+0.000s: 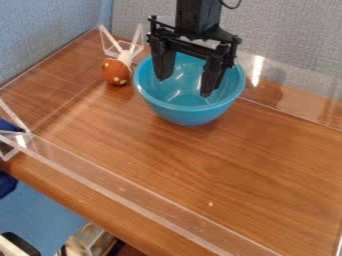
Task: Put the mushroom in the blue bowl
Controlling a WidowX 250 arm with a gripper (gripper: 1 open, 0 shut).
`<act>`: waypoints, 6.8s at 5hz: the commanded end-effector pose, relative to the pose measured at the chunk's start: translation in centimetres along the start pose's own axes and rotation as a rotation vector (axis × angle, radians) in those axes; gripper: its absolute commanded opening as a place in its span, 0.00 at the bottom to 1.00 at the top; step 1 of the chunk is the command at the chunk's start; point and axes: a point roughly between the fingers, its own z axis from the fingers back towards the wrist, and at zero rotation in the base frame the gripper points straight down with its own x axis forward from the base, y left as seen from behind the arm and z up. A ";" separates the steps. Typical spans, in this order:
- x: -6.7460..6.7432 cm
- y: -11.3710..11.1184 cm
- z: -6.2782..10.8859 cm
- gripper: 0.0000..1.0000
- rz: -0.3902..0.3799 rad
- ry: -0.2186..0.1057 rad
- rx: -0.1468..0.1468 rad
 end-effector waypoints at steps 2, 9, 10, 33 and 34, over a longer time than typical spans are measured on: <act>0.9 2.9 -0.1 1.00 0.071 -0.009 0.004; 5.5 9.2 -2.3 1.00 0.385 -0.072 0.009; 6.2 10.2 -1.9 1.00 0.376 -0.087 0.005; 6.9 14.4 -1.8 0.00 0.553 -0.307 0.075; 7.1 14.8 -1.0 0.00 0.542 -0.316 0.070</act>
